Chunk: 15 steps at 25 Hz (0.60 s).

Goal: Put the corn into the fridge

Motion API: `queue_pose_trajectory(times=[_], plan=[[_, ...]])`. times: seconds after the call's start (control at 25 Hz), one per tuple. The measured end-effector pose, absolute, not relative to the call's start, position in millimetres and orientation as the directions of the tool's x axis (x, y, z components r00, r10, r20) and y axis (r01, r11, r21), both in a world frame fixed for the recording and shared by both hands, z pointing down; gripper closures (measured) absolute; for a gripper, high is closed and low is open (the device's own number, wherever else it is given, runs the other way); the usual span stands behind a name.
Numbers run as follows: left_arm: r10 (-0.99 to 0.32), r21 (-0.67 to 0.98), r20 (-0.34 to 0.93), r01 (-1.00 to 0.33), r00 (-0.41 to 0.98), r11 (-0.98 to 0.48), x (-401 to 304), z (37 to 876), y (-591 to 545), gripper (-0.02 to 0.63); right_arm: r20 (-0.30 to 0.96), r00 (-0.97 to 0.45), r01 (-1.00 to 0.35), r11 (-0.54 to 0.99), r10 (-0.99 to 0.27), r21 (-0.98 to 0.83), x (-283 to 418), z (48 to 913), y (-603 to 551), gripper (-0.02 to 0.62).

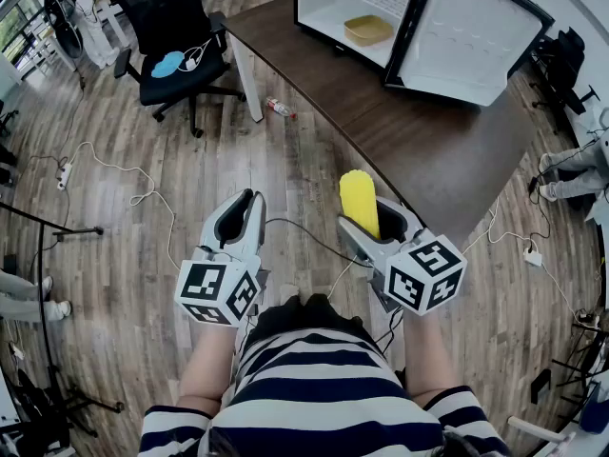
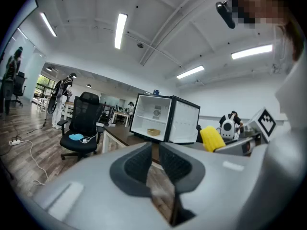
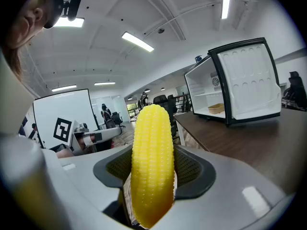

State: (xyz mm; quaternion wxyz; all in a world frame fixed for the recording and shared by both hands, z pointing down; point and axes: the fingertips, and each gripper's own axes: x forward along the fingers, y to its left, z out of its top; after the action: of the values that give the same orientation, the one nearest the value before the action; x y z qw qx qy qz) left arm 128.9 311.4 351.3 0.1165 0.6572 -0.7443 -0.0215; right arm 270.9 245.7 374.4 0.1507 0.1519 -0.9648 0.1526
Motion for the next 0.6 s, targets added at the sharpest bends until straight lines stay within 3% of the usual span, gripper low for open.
queue_pose_trajectory(times=[0.6], plan=[[-0.976,0.153,0.163,-0.973,-0.146,0.171,159,356,315,0.606,0.317,-0.929,-0.284,0.916,-0.191,-0.283,297,379,246,0.344]])
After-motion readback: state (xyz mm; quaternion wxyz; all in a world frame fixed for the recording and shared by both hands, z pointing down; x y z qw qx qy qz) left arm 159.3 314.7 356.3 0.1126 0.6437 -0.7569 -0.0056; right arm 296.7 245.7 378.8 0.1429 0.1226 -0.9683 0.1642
